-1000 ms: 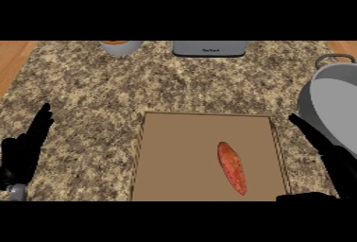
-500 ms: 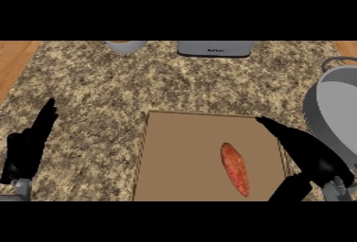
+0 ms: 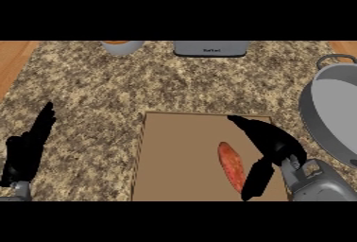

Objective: Pick the sweet potato from the tray and place it in the pot

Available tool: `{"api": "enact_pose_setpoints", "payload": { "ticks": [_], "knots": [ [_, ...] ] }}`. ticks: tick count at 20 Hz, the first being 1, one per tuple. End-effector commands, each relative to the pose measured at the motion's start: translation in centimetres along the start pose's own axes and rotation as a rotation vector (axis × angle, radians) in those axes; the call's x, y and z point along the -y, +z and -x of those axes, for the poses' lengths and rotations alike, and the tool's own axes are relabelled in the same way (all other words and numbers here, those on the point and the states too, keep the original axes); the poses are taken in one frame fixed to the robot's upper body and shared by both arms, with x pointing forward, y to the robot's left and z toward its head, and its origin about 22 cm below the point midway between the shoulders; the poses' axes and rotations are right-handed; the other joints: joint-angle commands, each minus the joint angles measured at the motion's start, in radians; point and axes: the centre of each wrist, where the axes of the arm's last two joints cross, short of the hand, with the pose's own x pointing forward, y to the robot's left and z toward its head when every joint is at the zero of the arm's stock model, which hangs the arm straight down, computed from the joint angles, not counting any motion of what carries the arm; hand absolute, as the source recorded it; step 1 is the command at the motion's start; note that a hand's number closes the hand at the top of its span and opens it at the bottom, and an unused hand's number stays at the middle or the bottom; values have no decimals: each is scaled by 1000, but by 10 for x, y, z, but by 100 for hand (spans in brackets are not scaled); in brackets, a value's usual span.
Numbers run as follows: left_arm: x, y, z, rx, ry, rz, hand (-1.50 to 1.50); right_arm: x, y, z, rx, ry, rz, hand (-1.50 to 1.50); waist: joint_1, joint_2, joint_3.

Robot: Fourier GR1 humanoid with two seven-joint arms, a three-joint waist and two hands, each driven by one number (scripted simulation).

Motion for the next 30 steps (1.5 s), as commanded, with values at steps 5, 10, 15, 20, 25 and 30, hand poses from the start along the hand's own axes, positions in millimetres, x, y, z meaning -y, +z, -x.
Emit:
{"api": "enact_pose_setpoints", "payload": {
  "ticks": [5, 10, 15, 20, 25, 30],
  "knots": [
    [4, -2, -13, -7, -3, -10, 0, -18, -21, -26, -157, 123, -54, -150, -5, -1, 1],
    [-6, 9, -7, -7, -12, -10, 0, -23, -37, -24, -179, 134, -86, -150, -3, -1, 1],
    [-4, 15, -7, -7, 2, -10, 0, -42, -44, -24, -192, 121, -98, -150, -6, -2, 1],
    [6, 7, -10, -7, -4, -4, 0, -34, -49, -12, -220, 148, -91, -150, -10, -2, 1],
    [-1, 12, -7, 7, -13, -11, 0, -46, -69, -19, -222, 127, -90, -150, -6, -1, 1],
    [-16, 5, -13, 6, -3, -4, 0, -50, -71, -10, -225, 134, -111, -150, -9, -2, 1]
  ]
}}
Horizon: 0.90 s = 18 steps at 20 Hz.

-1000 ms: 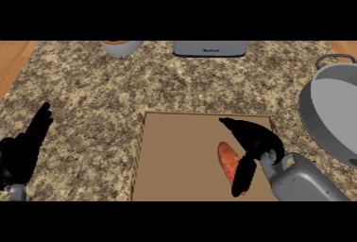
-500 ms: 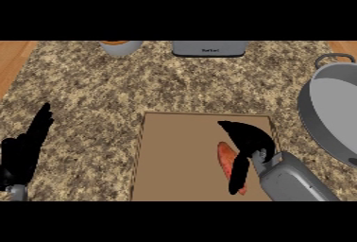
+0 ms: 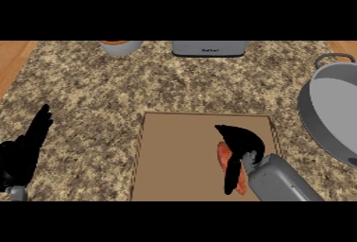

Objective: Pick the sweet potato from the tray and place it in the pot

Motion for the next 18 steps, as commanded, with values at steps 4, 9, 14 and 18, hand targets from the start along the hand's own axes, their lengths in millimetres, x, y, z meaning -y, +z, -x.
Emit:
{"api": "enact_pose_setpoints", "payload": {
  "ticks": [4, 9, 14, 18],
  "knots": [
    [8, -4, -2, -15, -2, 0, 0, -13, -2, 9, 17, 95, -22, 150, -3, 0, 0],
    [10, 8, -1, -8, 8, -3, 0, -14, -17, -3, 31, 91, -8, 150, 1, 0, 0],
    [-10, -5, -7, -13, -2, -18, 0, -27, 22, 57, 223, 190, 6, 150, -20, -3, 1],
    [-7, 9, 14, -58, -1, -49, 0, -20, 65, 84, 504, 349, 54, 150, -65, -19, 5]
  ]
}}
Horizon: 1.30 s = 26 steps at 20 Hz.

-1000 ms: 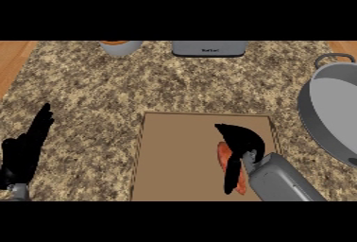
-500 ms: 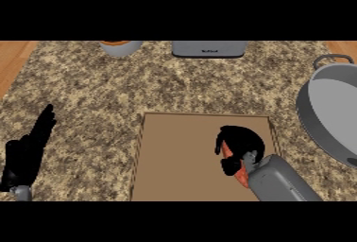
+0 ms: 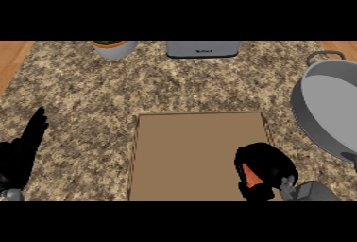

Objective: Pick the sweet potato from the tray and place it in the pot

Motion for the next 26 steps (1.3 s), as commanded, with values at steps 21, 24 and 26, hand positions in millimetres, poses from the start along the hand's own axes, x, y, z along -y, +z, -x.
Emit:
{"api": "enact_pose_setpoints", "payload": {
  "ticks": [21, 24, 26],
  "knots": [
    [-17, 4, -7, -2, 5, -28, 0, 35, 183, 136, 238, 33, 958, 150, -26, 1, 1],
    [-14, 8, 4, 2, 16, 2, 0, 50, 208, 137, 258, -33, 965, 150, -3, 5, -2],
    [-9, 3, 1, 15, -1, -8, 0, 55, 214, 154, 267, -93, 995, 150, 9, 9, -2]
  ]
}}
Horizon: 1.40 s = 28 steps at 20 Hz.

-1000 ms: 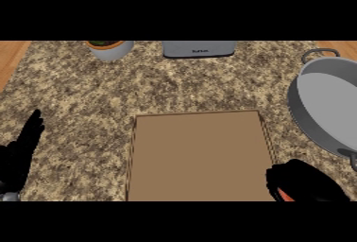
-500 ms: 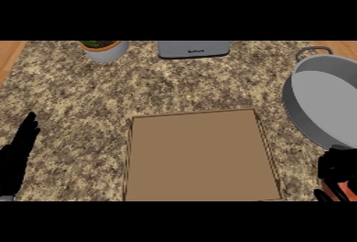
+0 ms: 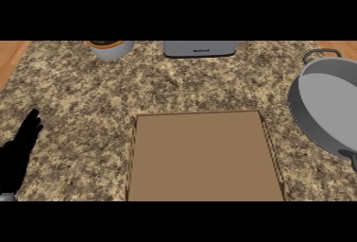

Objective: Pick the sweet potato from the tray and place it in the pot

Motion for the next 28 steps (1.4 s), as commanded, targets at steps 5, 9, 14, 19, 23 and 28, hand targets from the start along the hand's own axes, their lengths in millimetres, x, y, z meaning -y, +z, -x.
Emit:
{"api": "enact_pose_setpoints", "payload": {
  "ticks": [5, 9, 14, 19, 23, 28],
  "knots": [
    [12, 4, -2, 43, -6, 42, 0, 43, -4, 38, -49, -120, 141, 150, 46, 8, 0],
    [28, -14, -10, 23, -4, 53, 0, 64, -15, 70, -69, -153, 148, 150, 47, 10, 0],
    [22, -4, -6, 46, -17, 55, 0, 46, -72, 83, -91, -103, 131, 150, 75, 14, 0],
    [18, -9, -13, 38, -17, 60, 0, 32, -93, 121, -80, -120, 124, 150, 73, 15, 0],
    [31, -10, -23, 33, -2, 90, 0, 19, -137, 117, -90, -89, 74, 150, 77, 15, 0],
    [24, -18, -6, 56, -19, 61, 0, -18, -148, 140, -83, 47, 35, 150, 89, 22, 1]
  ]
}}
